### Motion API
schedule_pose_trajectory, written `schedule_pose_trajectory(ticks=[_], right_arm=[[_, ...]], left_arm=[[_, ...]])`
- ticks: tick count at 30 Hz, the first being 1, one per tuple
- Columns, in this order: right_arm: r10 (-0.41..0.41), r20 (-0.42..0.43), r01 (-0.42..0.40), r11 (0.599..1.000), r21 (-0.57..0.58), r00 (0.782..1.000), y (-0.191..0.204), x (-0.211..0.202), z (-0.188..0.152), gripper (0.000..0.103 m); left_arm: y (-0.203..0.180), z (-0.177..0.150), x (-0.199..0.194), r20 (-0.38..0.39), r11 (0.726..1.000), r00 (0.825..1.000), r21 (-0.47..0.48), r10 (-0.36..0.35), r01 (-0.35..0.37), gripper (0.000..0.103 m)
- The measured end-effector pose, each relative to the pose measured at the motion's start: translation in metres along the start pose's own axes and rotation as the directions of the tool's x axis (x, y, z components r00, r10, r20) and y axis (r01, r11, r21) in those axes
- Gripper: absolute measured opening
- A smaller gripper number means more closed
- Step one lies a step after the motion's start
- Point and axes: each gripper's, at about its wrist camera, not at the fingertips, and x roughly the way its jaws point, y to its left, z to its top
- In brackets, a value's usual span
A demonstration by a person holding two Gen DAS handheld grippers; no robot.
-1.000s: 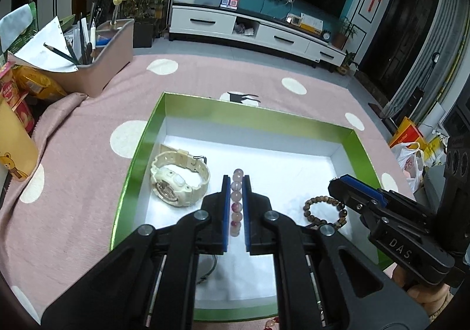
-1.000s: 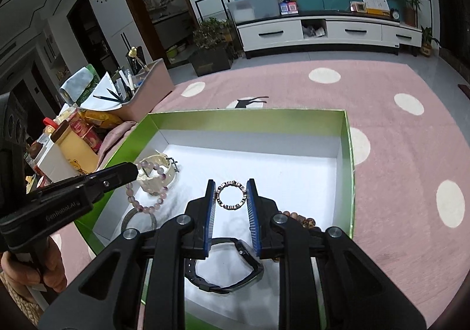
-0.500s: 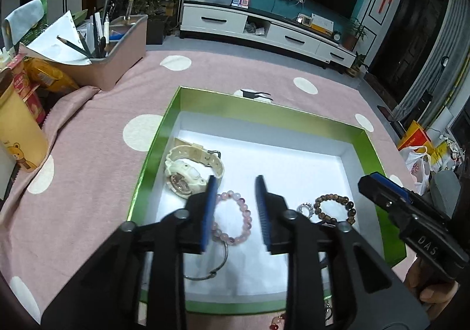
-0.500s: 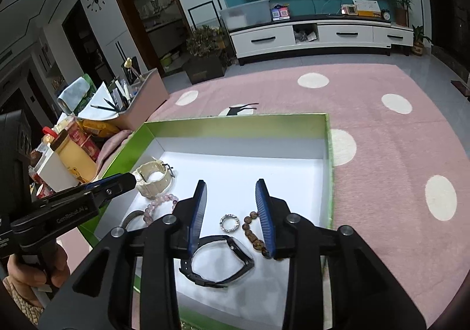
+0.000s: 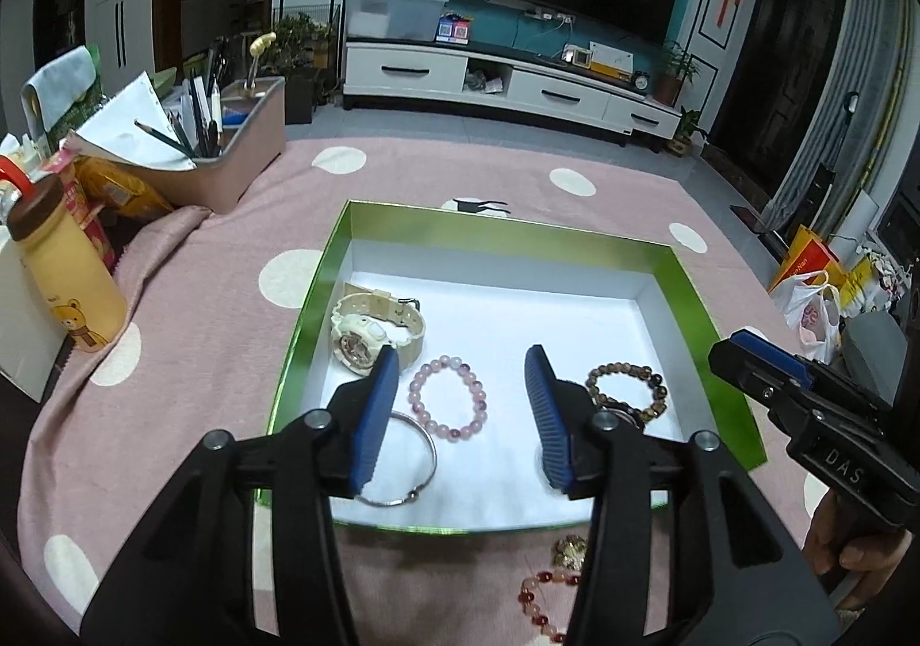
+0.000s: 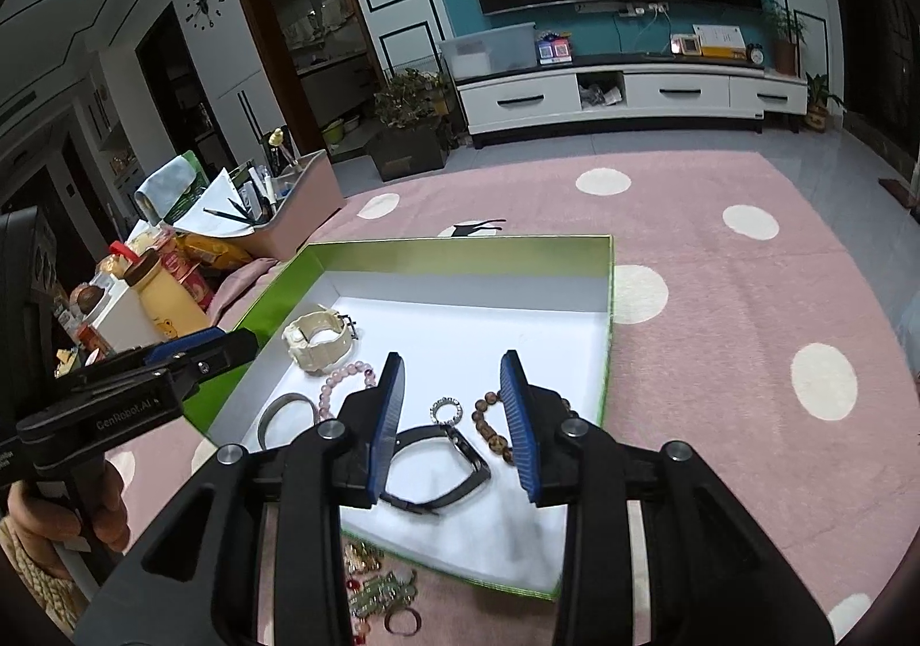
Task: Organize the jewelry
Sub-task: 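Withdraw both tools from the box toward the red bead bracelet and pendants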
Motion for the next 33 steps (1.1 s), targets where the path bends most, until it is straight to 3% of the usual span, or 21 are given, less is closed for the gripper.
schedule_pose_trajectory(ticks=[7, 16, 21, 33], right_arm=[[0.027, -0.015, -0.027, 1.000, -0.013, 1.000, 0.006, -0.014, -0.015, 0.035], [0.060, -0.080, -0.064, 0.997, -0.047, 0.995, 0.015, -0.019, -0.048, 0.035], [0.077, -0.076, -0.080, 0.996, -0.038, 0.994, 0.017, -0.032, -0.061, 0.036], [0.085, -0.170, -0.097, 0.993, -0.065, 0.982, 0.017, -0.023, -0.088, 0.036]], left_arm=[[-0.005, -0.018, -0.019, 0.000, 1.000, 1.000, 0.026, -0.003, 0.003, 0.051], [-0.012, -0.060, -0.023, -0.095, 0.997, 0.995, 0.068, -0.038, 0.045, 0.054], [-0.011, -0.085, -0.024, -0.149, 0.995, 0.987, 0.061, -0.064, 0.074, 0.054], [-0.021, -0.113, -0.011, -0.230, 0.993, 0.971, 0.080, -0.064, 0.084, 0.054]])
